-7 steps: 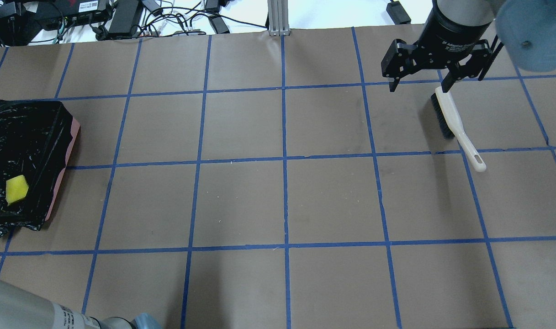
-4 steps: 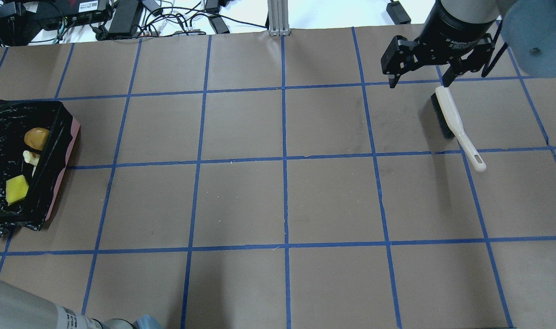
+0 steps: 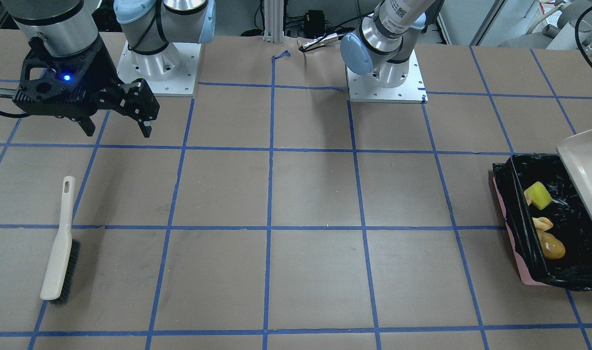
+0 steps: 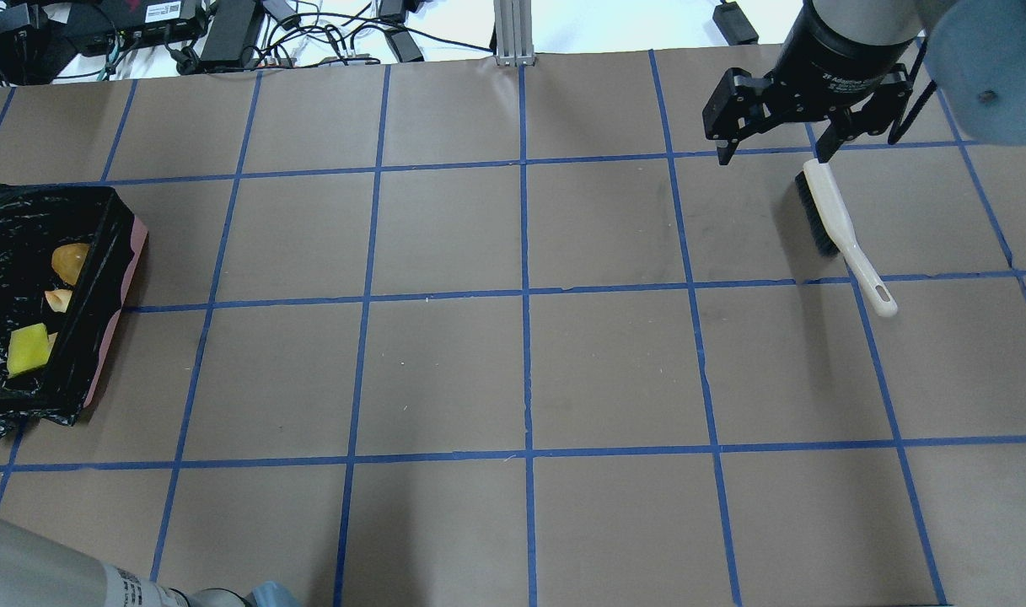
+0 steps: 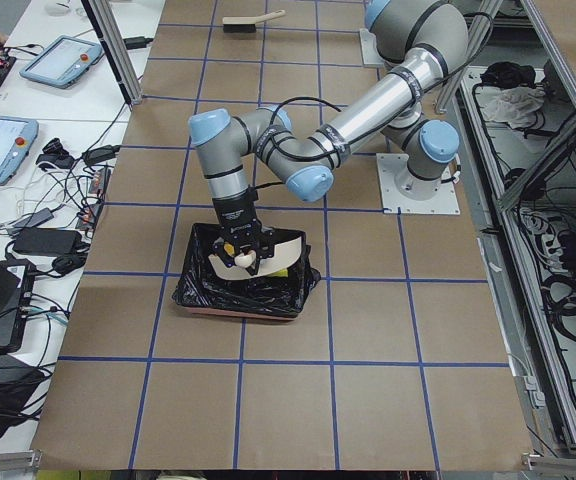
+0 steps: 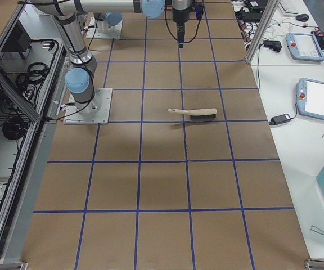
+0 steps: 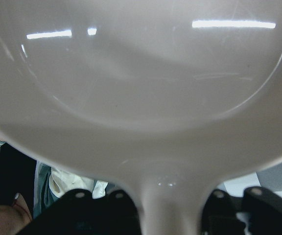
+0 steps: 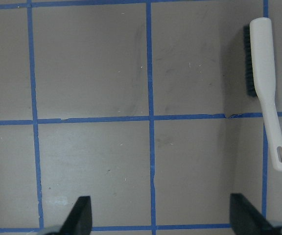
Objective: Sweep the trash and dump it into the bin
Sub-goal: 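Shake the dustpan over the bag with the left gripper while the right gripper rises away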
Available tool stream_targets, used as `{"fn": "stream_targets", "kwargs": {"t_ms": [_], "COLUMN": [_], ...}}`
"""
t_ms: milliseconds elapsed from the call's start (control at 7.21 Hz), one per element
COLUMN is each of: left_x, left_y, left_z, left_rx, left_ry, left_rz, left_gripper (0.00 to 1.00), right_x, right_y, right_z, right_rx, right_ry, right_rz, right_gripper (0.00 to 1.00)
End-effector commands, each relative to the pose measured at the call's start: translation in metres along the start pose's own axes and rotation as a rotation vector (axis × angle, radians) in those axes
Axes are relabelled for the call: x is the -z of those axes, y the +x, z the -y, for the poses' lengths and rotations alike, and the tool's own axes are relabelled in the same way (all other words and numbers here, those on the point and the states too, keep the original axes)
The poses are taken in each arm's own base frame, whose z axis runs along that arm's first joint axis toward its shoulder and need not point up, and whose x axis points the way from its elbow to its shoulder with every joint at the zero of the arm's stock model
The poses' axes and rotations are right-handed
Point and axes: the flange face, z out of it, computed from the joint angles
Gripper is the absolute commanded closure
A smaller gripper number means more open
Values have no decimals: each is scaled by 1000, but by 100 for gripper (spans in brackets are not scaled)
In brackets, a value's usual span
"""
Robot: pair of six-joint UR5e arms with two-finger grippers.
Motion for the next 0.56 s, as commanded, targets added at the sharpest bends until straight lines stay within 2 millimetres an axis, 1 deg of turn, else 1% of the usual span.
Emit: {"fn": "stream_targets", "kwargs": {"t_ms": [0, 139, 278, 416], "left_x": [-5, -4, 9, 24], "left_y": [3, 5, 9, 13], "left_z": [-2, -5, -7, 3], "left_rx": [-11, -9, -18, -34], "left_ry": [192, 277, 379, 460], "left_rz": [72, 92, 104, 92], "left_gripper": [100, 100, 100, 100], "right_x": [0, 0, 0, 0], "right_y": [1, 1, 1, 1], "right_z": [0, 0, 0, 1], "right_rx": [-9, -9, -9, -9], "right_ry": [-1, -2, -2, 4], "right_rz": [-2, -2, -2, -5], "right_gripper": [0, 0, 0, 0]}}
